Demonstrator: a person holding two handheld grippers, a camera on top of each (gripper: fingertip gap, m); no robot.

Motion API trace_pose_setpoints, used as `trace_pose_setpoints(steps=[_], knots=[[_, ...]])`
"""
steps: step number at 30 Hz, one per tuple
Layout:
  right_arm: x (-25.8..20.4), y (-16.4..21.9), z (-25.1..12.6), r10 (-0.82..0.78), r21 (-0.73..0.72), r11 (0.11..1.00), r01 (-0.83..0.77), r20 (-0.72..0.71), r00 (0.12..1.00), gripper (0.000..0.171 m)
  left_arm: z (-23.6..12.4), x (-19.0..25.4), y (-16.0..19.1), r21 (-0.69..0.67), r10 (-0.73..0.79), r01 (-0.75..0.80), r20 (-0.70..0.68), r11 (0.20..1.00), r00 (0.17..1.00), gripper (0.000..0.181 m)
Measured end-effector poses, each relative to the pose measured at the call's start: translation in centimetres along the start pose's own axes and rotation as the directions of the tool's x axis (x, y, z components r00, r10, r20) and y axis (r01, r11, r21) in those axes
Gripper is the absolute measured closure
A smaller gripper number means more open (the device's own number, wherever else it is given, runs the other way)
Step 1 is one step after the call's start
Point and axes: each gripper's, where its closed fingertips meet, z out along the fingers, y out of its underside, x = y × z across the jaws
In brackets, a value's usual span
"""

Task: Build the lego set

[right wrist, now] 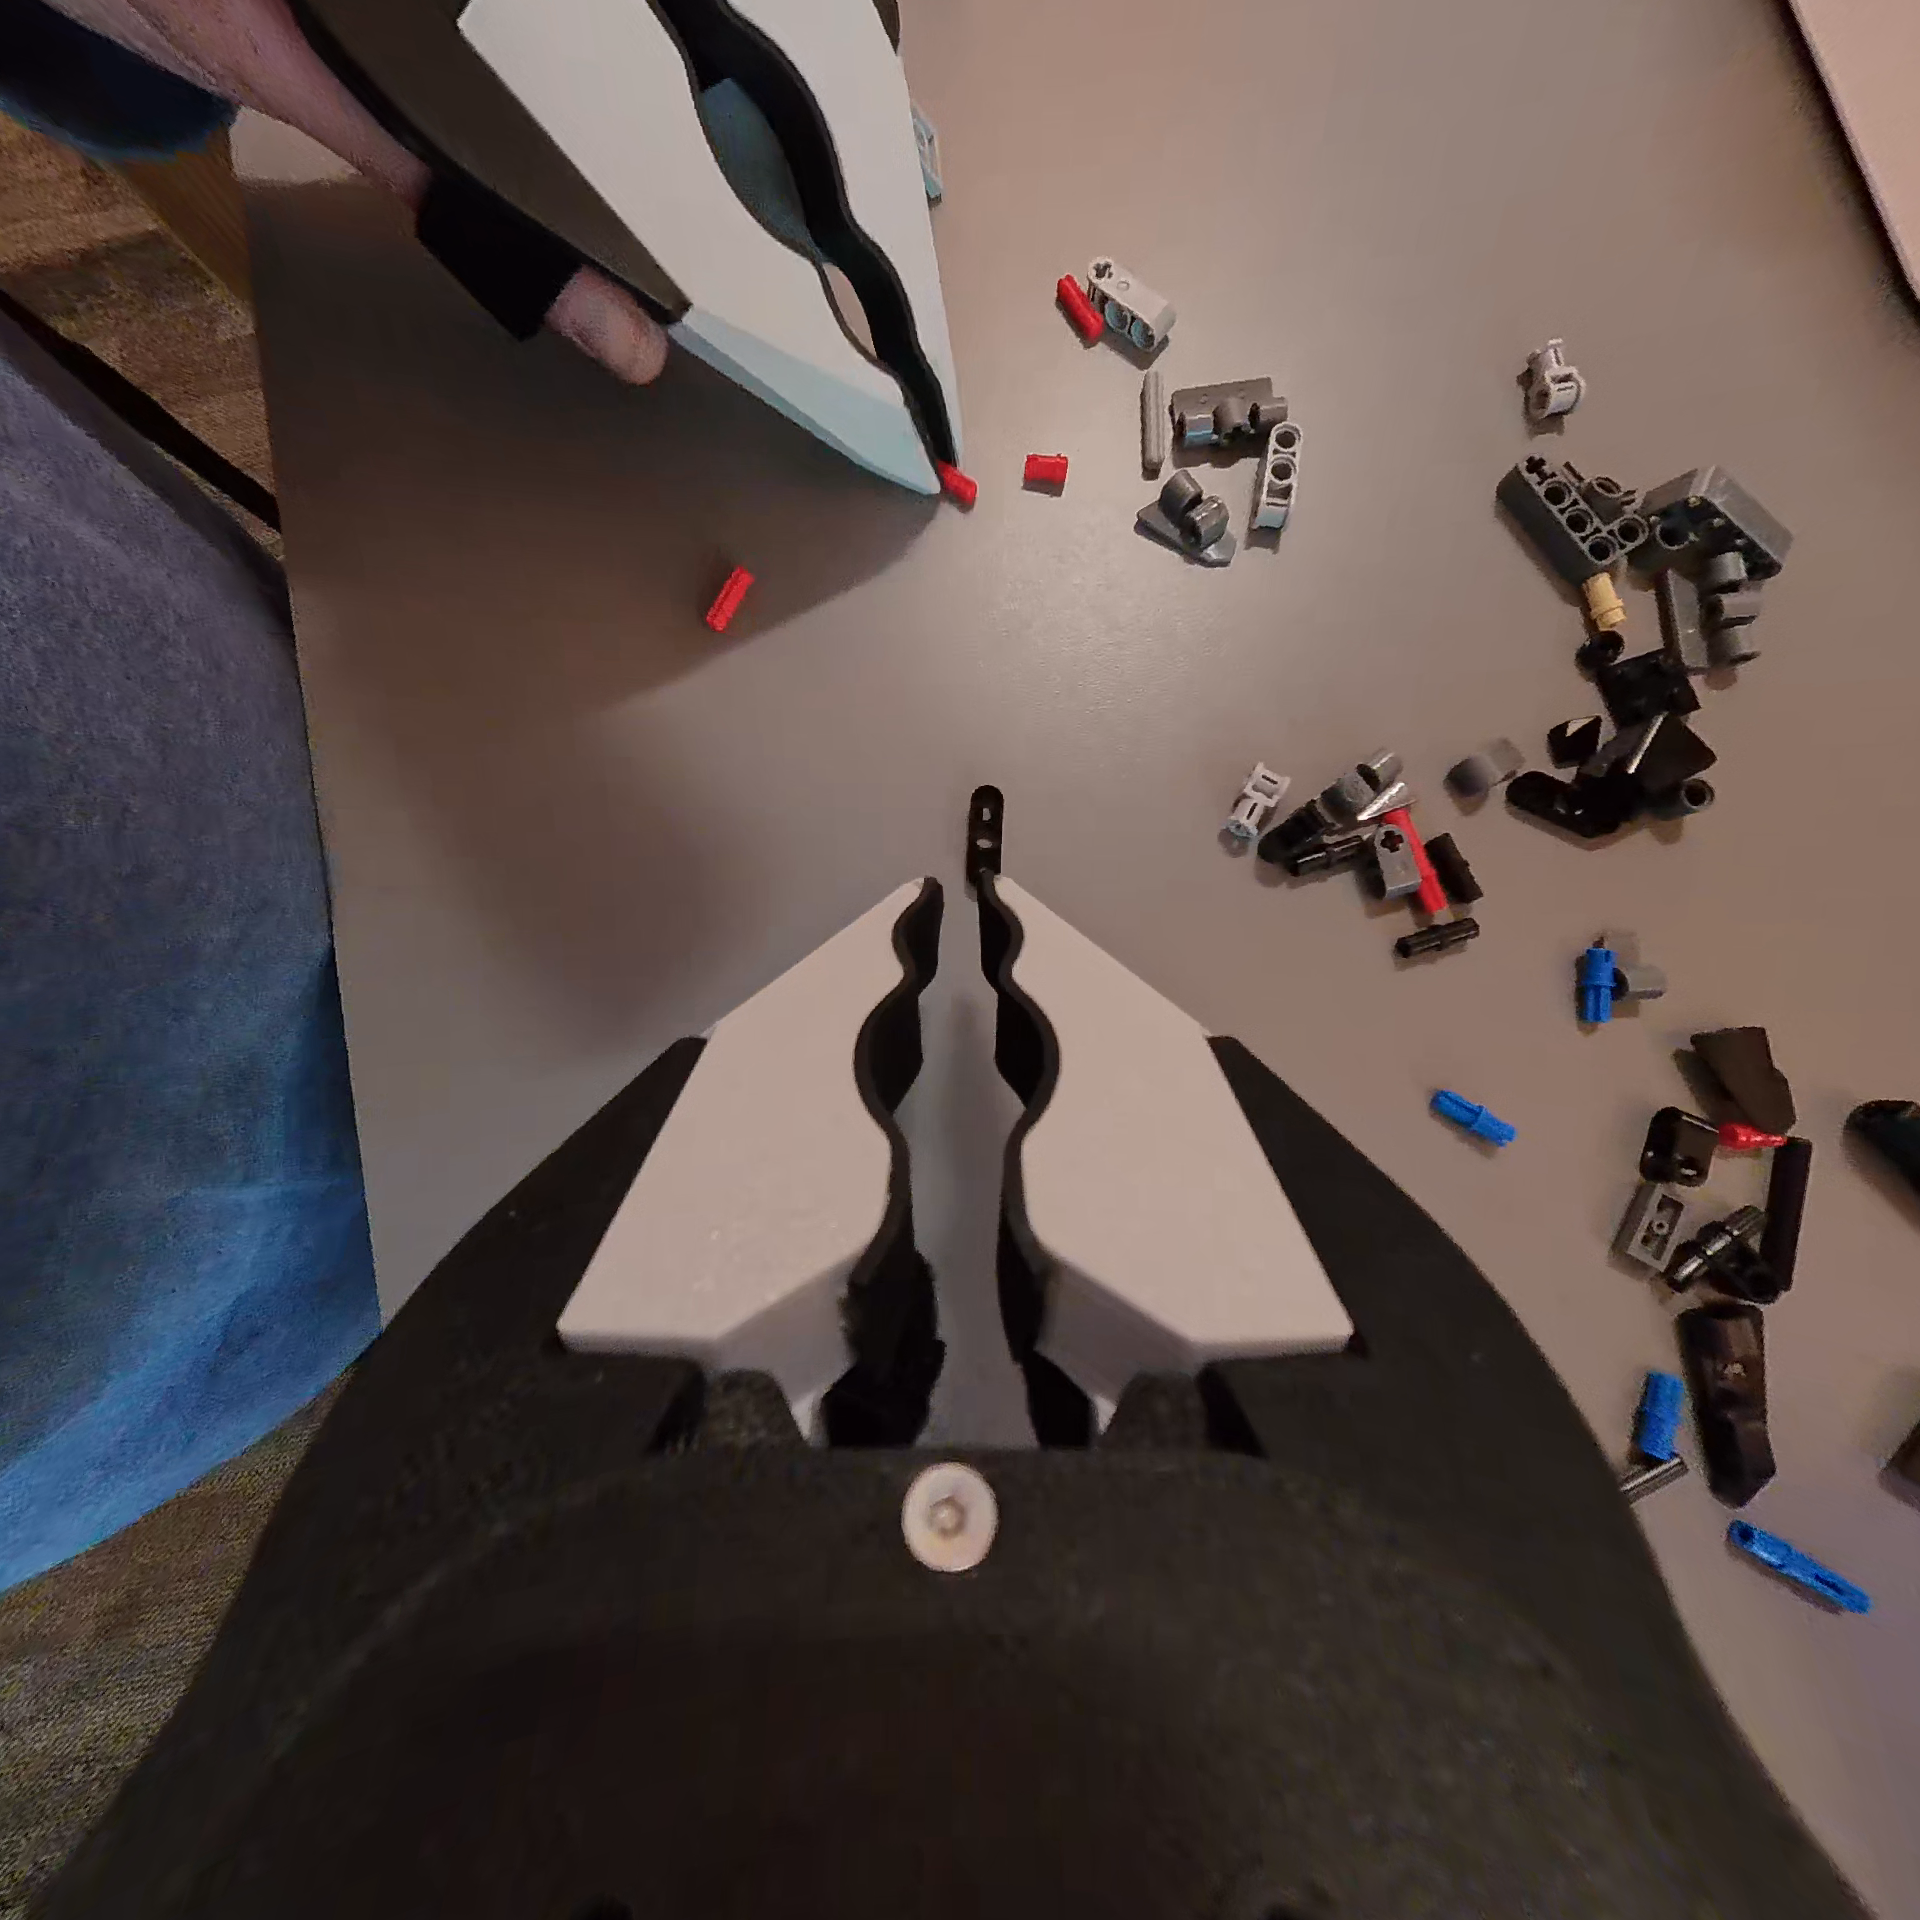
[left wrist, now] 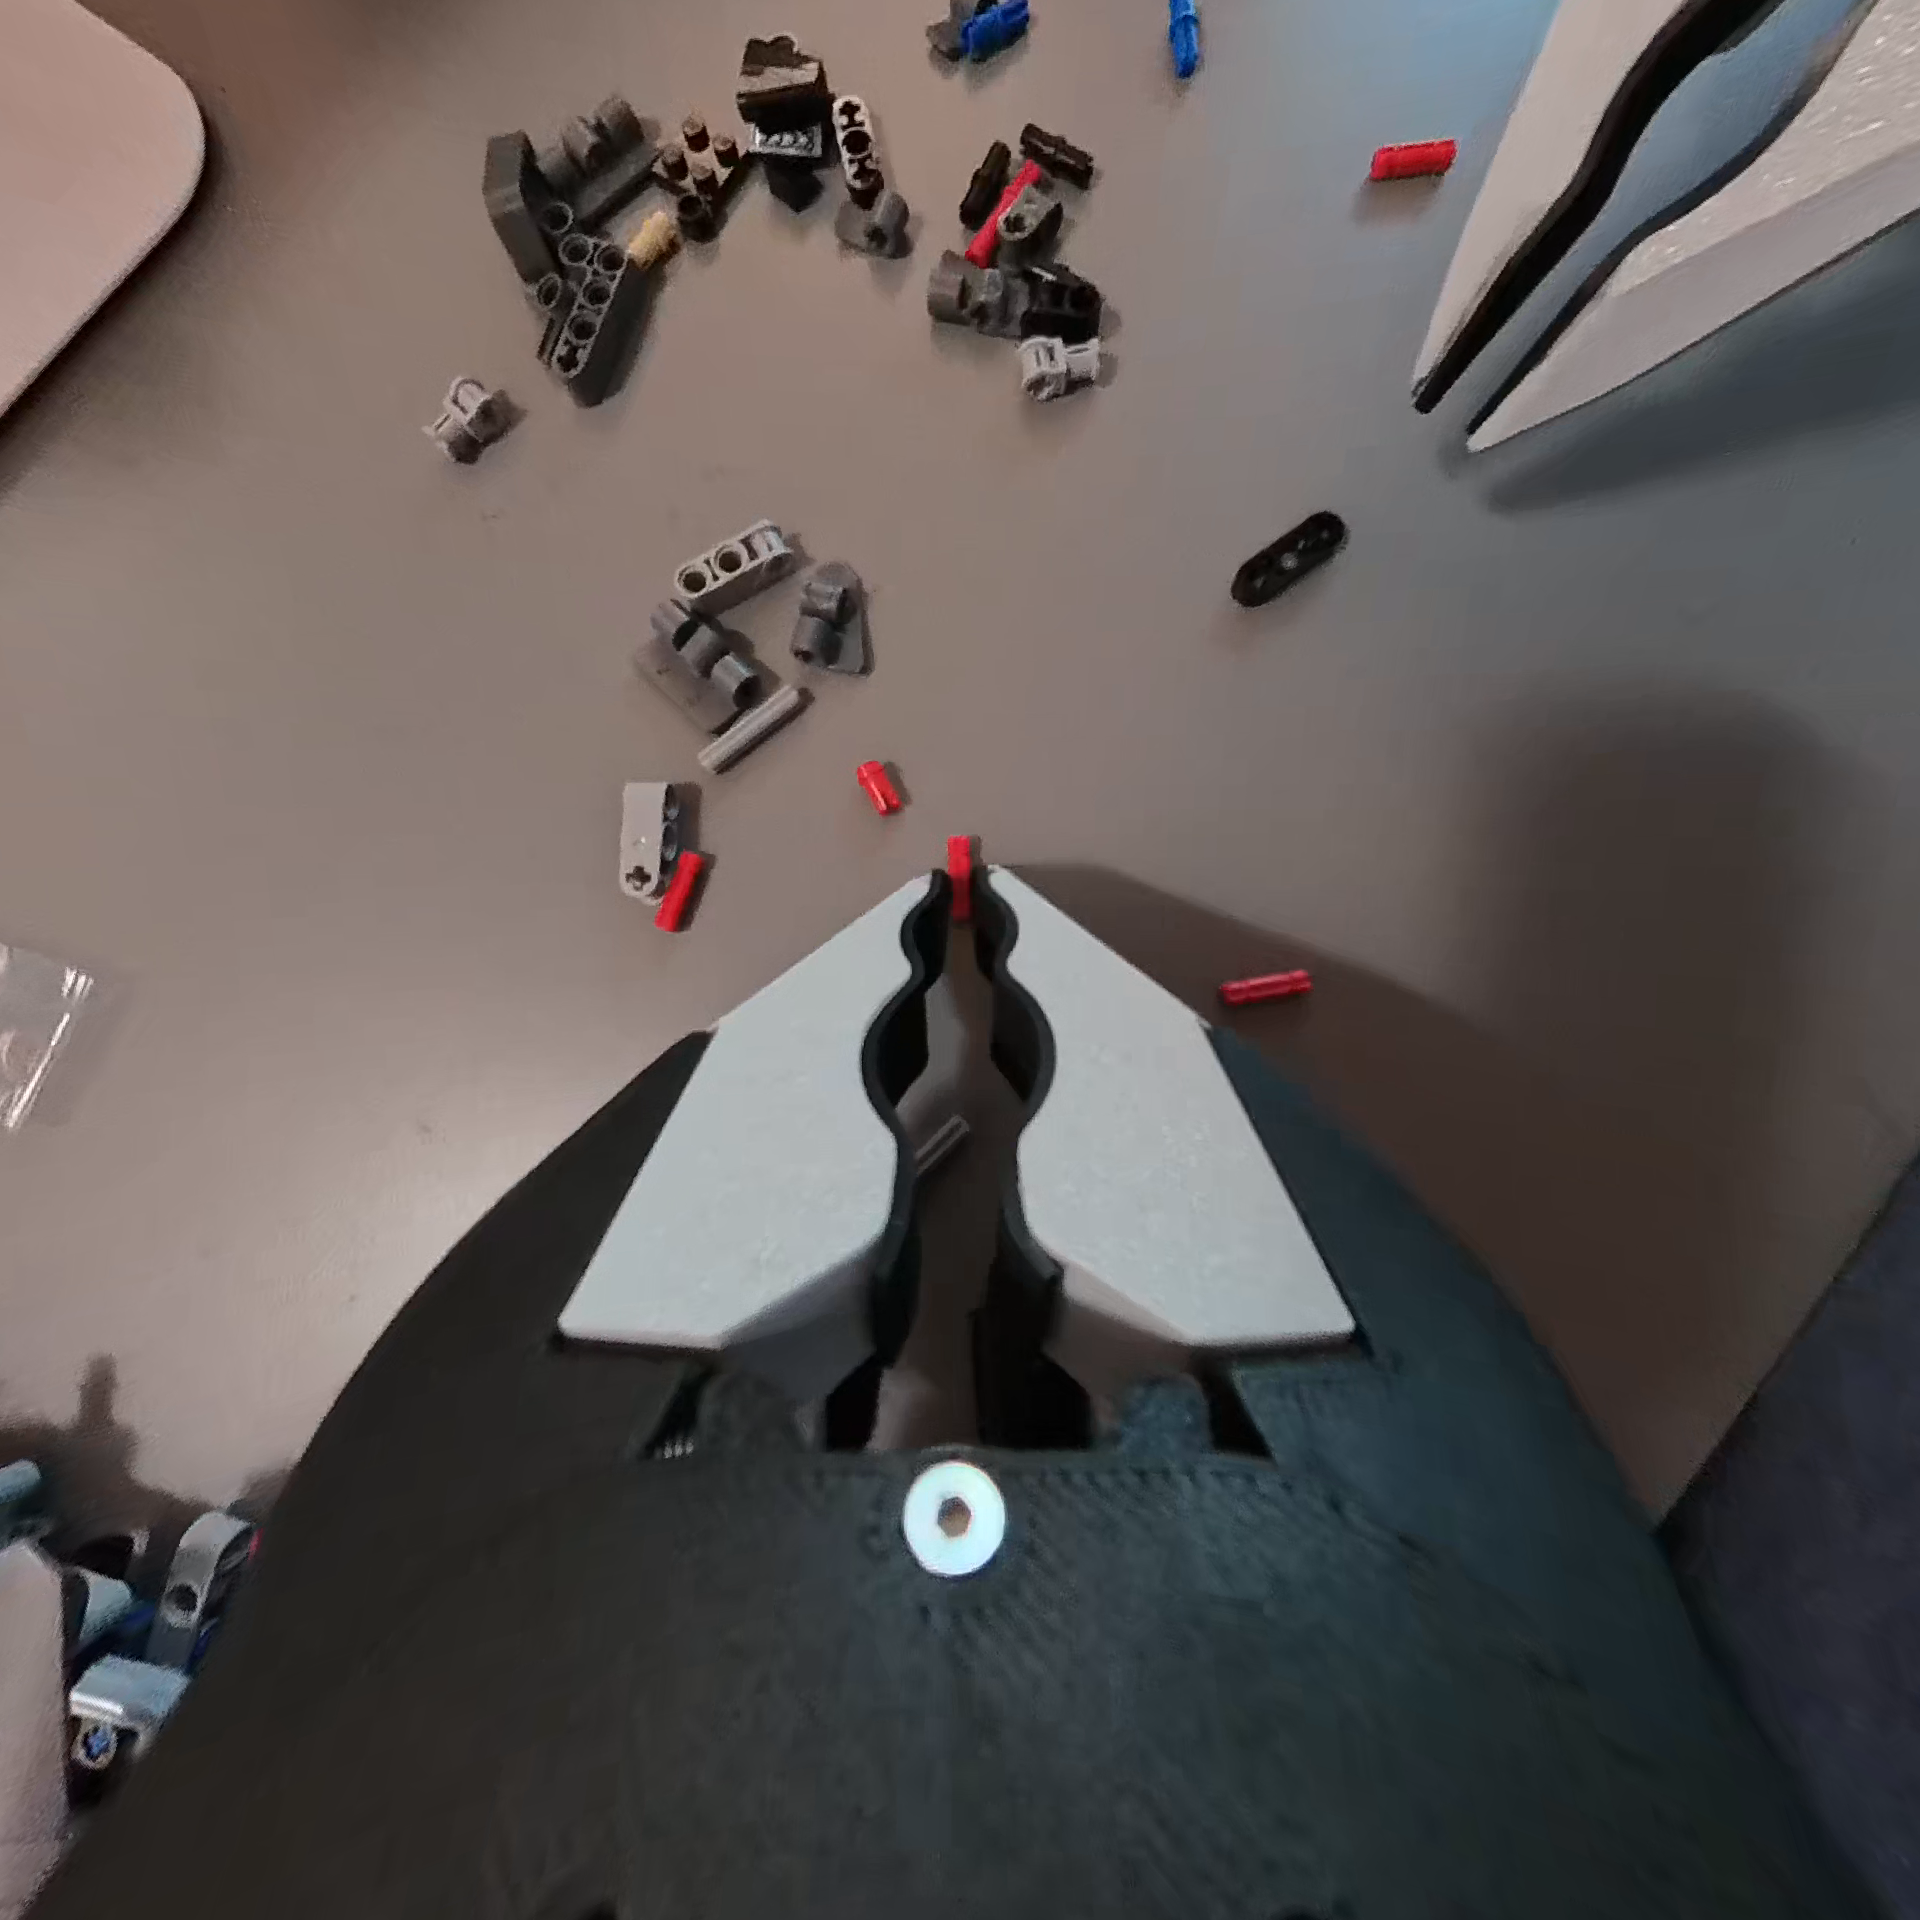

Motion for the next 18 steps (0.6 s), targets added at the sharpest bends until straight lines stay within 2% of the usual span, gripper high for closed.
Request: trace_pose_setpoints(steps=[5,7,12,18], knots=[[0.4,-1.1,0.1,0.023,0.043,0.999,-0.023,0.011,1.0,0.167,0.2,0.1,-0.4,0.029,0.04,-0.04,0.009,0.999,0.999,0.179],[0.8,-2.1,0.0,0.077,0.09,0.993,-0.079,0.027,0.997,0.166,0.0,0.4,-1.3,0.09,0.069,-0.071,0.017,0.993,0.997,0.179],[0.9,-5.4,-0.6,0.282,0.228,0.914,-0.335,0.235,0.93,0.158,-2.4,1.4,-5.4,0.286,0.214,-0.233,0.097,0.929,0.972,0.179],[0.4,-7.3,-1.1,0.328,0.256,0.861,-0.439,0.38,0.865,0.16,-4.5,2.9,-8.6,0.402,0.342,-0.389,0.187,0.829,0.921,0.179]])
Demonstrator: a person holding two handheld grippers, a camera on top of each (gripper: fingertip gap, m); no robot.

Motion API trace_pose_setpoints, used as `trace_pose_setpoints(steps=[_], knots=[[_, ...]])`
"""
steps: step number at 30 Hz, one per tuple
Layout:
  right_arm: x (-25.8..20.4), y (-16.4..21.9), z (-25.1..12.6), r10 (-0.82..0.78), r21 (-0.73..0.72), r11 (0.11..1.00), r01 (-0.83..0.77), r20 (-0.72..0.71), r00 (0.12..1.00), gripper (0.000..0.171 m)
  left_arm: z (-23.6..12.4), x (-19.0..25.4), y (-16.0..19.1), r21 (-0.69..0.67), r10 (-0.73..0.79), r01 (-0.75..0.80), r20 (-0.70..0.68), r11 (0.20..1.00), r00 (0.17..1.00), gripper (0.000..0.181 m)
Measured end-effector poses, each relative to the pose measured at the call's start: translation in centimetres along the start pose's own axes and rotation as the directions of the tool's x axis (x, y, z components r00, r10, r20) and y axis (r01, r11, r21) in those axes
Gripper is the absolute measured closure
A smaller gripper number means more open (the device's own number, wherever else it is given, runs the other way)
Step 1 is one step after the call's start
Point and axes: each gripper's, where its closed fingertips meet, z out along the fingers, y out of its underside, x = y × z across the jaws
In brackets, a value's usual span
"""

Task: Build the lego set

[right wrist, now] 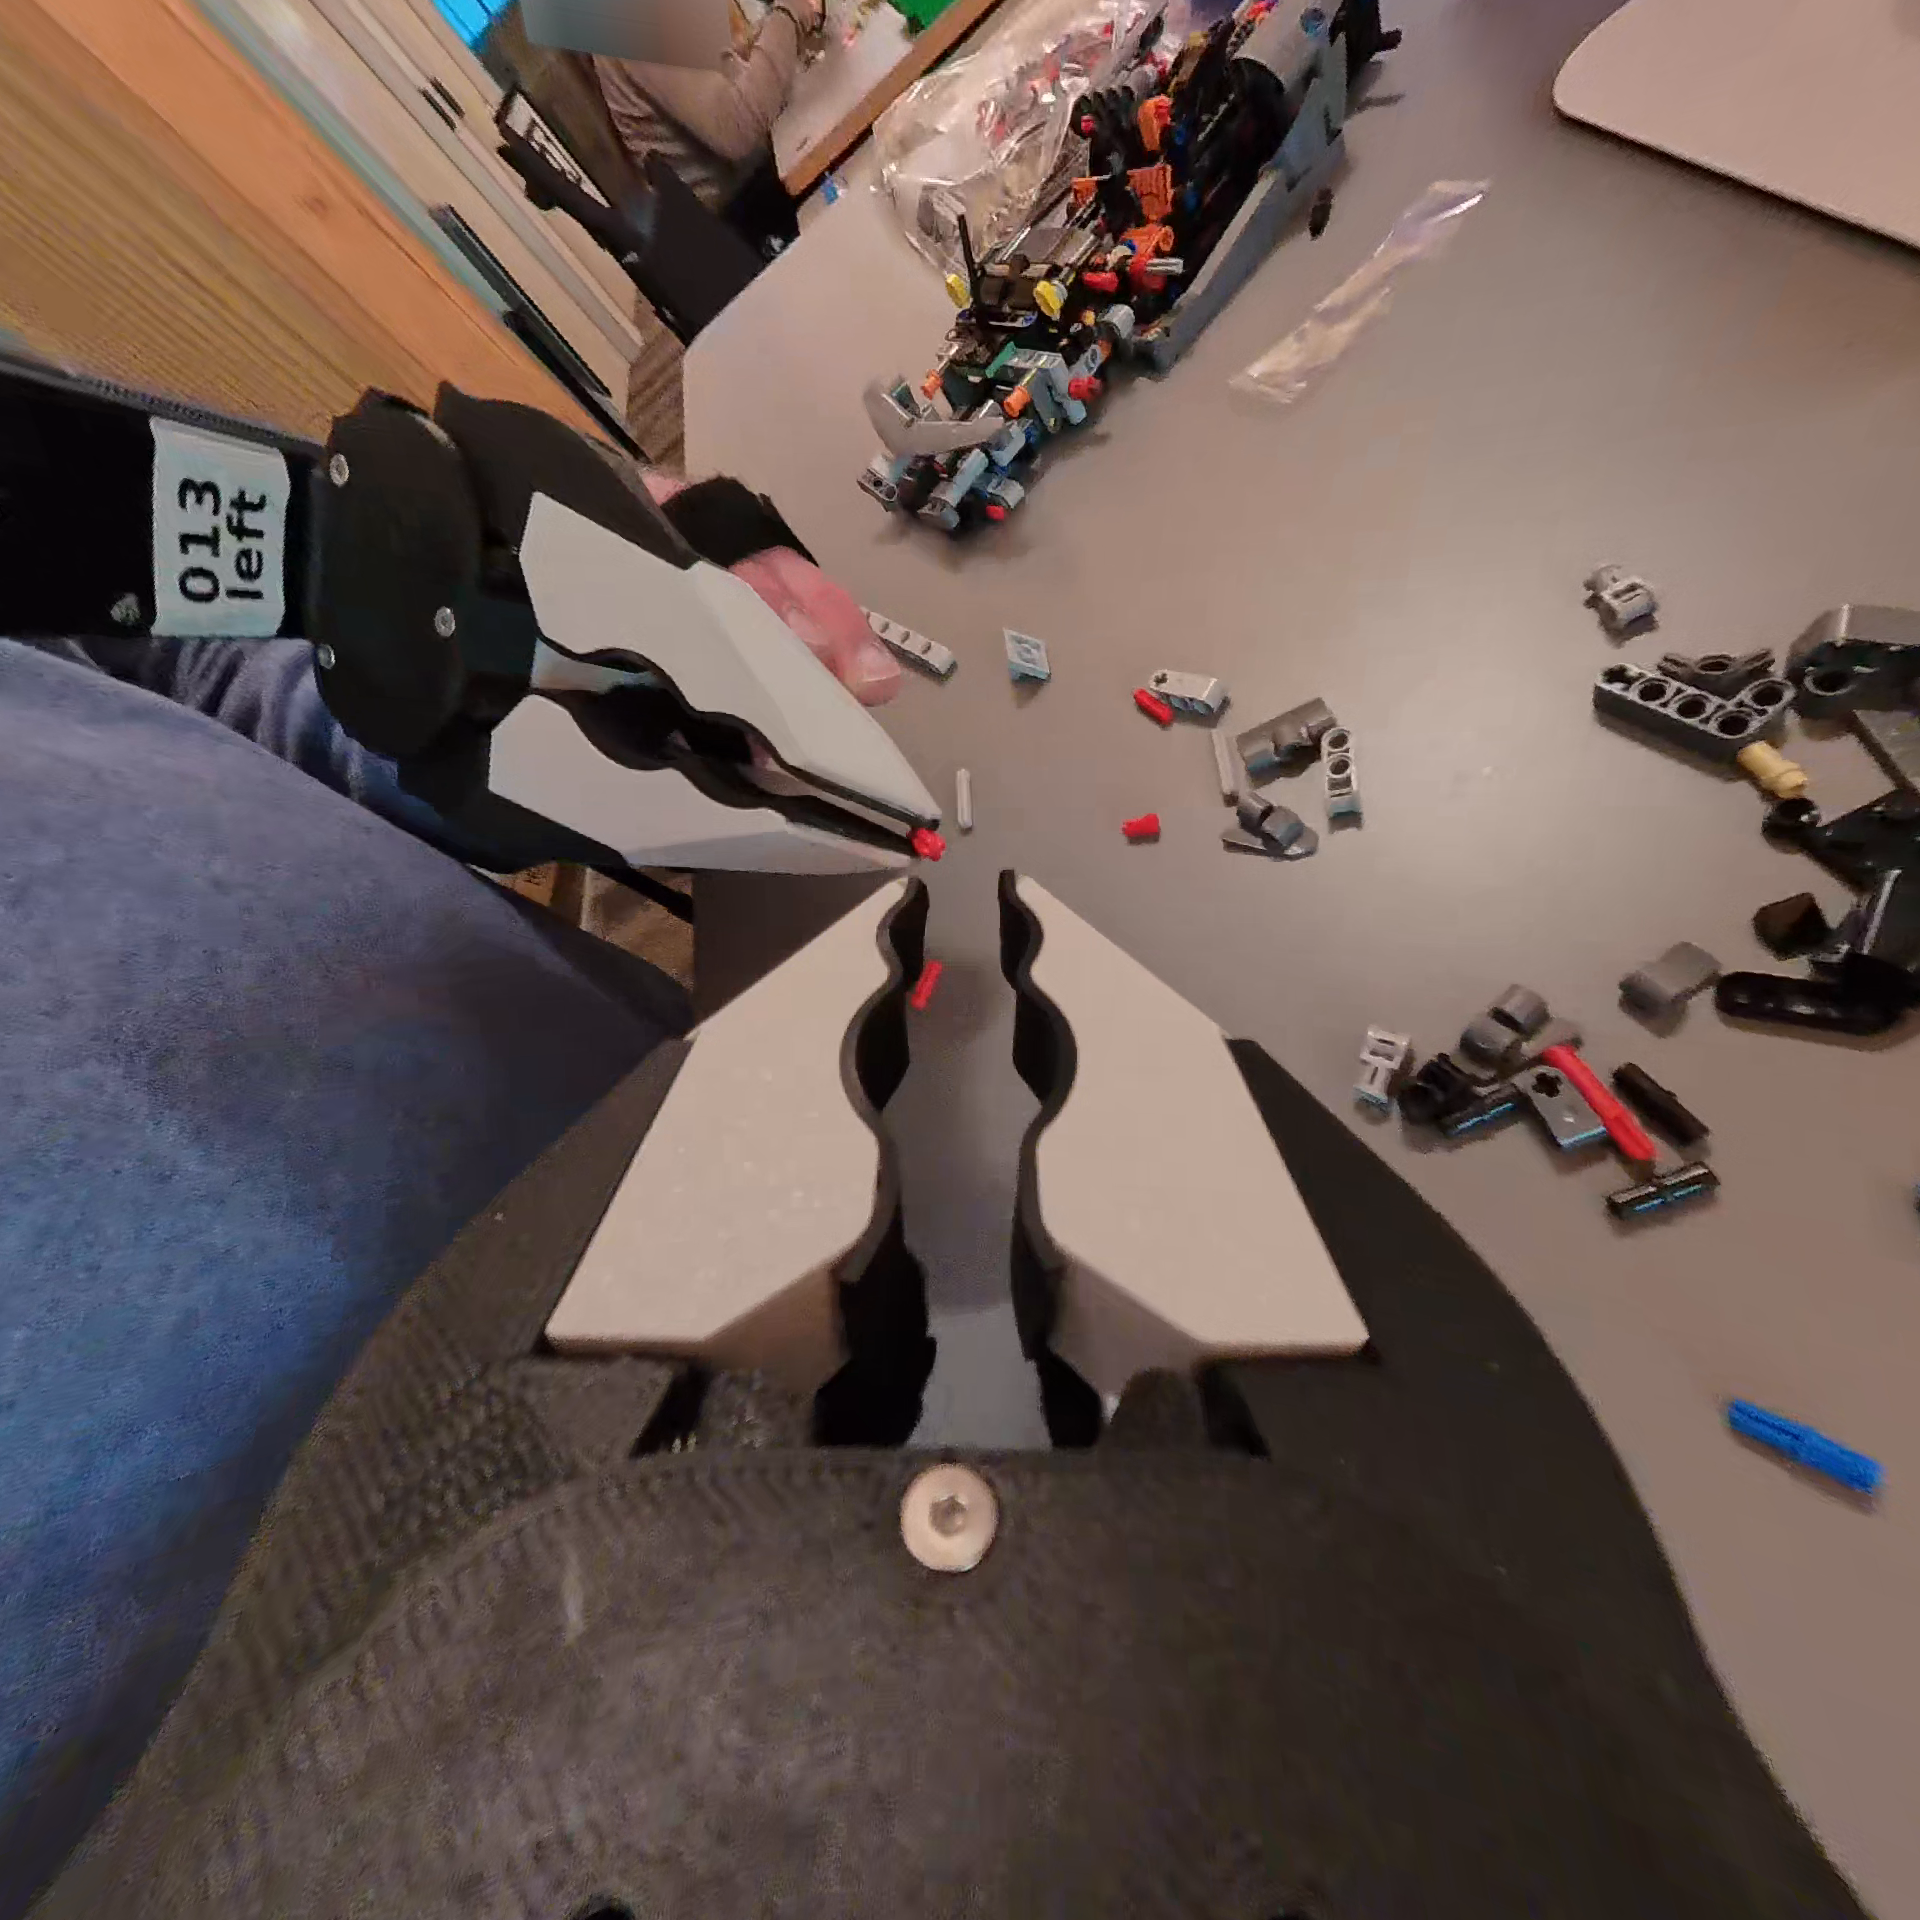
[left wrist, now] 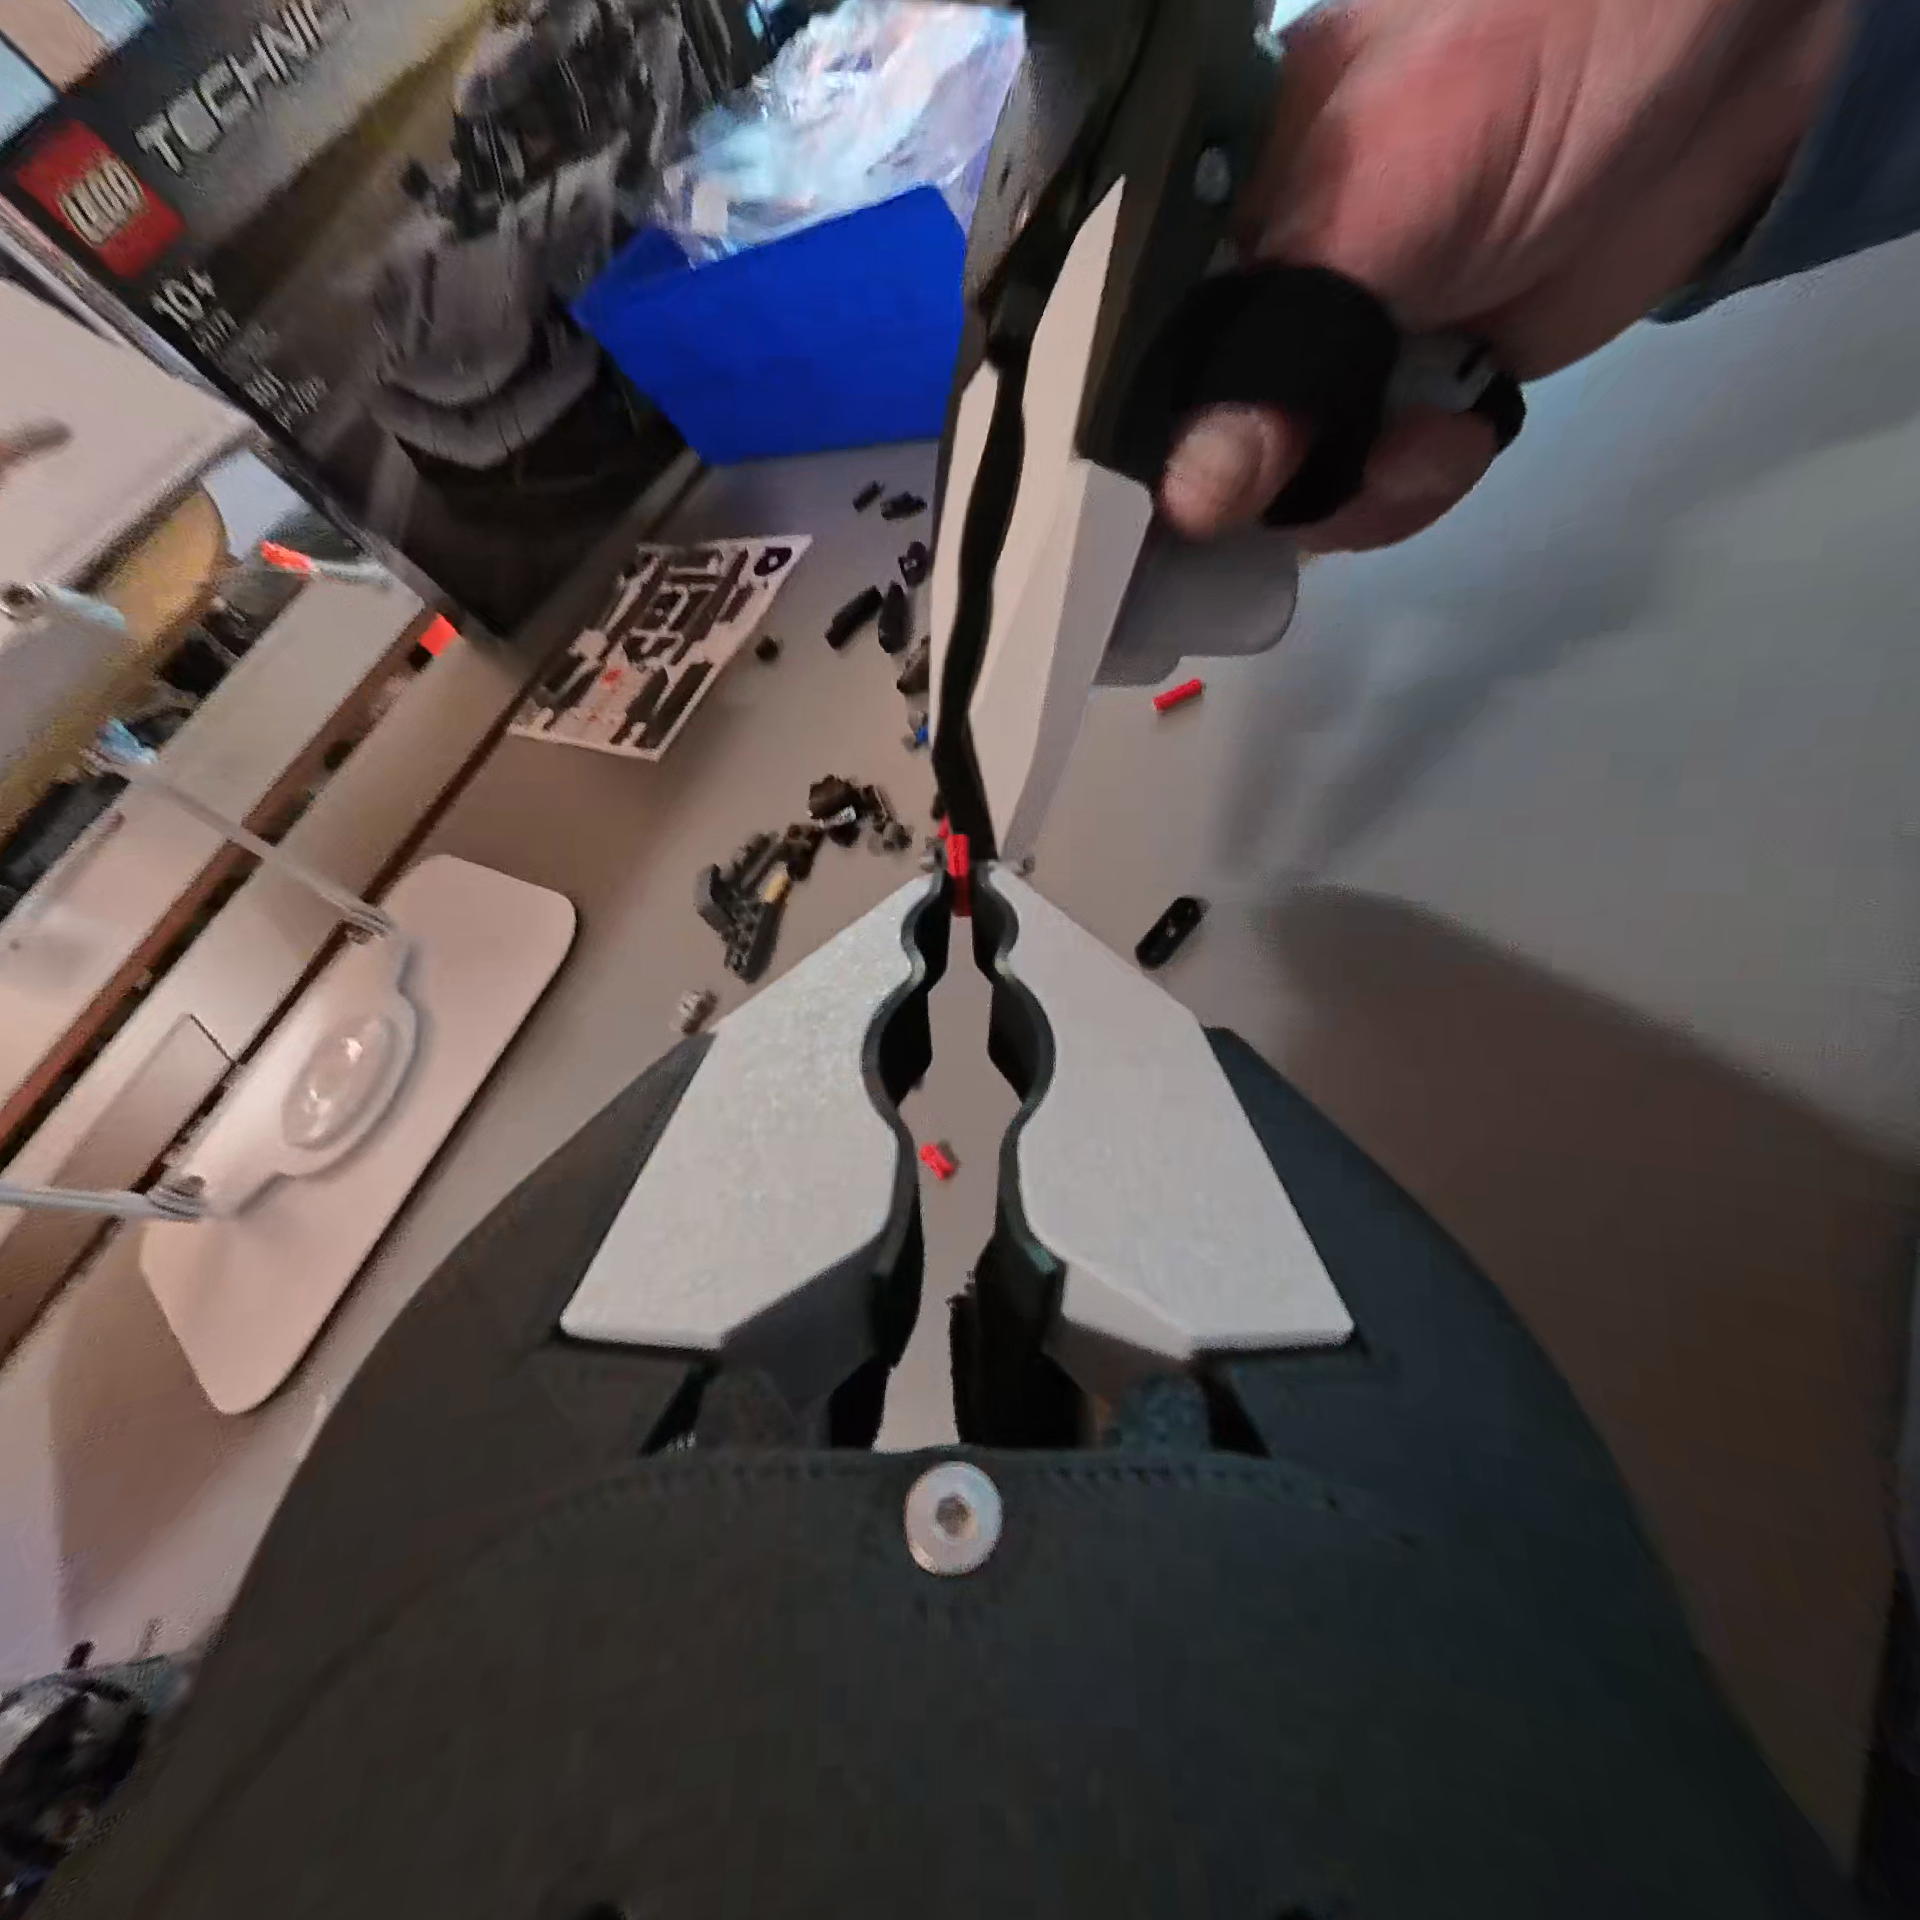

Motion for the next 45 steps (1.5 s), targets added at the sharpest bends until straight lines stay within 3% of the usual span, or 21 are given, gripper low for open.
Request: trace_pose_setpoints(steps=[11,18,21,23,26,29,35,45], knots=[[-1.3,-1.5,-1.0,0.118,0.118,0.983,-0.137,0.157,0.981,0.162,-0.3,-0.2,-1.3,0.06,0.071,-0.071,0.004,0.996,0.997,0.179],[-1.4,-1.5,-1.0,0.129,0.135,0.979,-0.151,0.161,0.978,0.17,-0.1,0.0,-1.6,0.075,0.076,-0.076,0.002,0.994,0.997,0.179],[-0.7,-1.1,-1.6,0.095,0.132,0.986,-0.106,0.085,0.992,0.17,0.5,0.2,-1.5,0.067,0.027,-0.024,-0.037,0.997,0.999,0.178],[0.7,0.4,-2.3,0.032,0.074,0.997,-0.029,-0.042,0.999,0.17,1.1,0.0,-0.6,0.032,0.009,-0.007,-0.055,0.999,0.998,0.173],[2.1,3.1,-3.0,-0.084,-0.054,0.996,0.076,-0.18,0.98,0.17,2.2,1.8,1.2,-0.056,-0.057,0.047,-0.203,0.997,0.977,0.167],[2.7,5.5,-2.7,-0.239,-0.226,0.957,0.182,-0.26,0.935,0.17,3.2,3.7,2.7,-0.117,-0.023,-0.013,-0.3,0.993,0.954,0.168],[3.1,6.5,-1.6,-0.412,-0.353,0.885,0.305,-0.286,0.865,0.171,4.6,5.3,3.4,-0.125,0.12,-0.179,-0.377,0.976,0.918,0.172],[3.7,7.4,-0.7,-0.448,-0.425,0.851,0.307,-0.283,0.848,0.171,5.3,6.2,4.6,-0.146,0.178,-0.258,-0.413,0.955,0.893,0.181]])
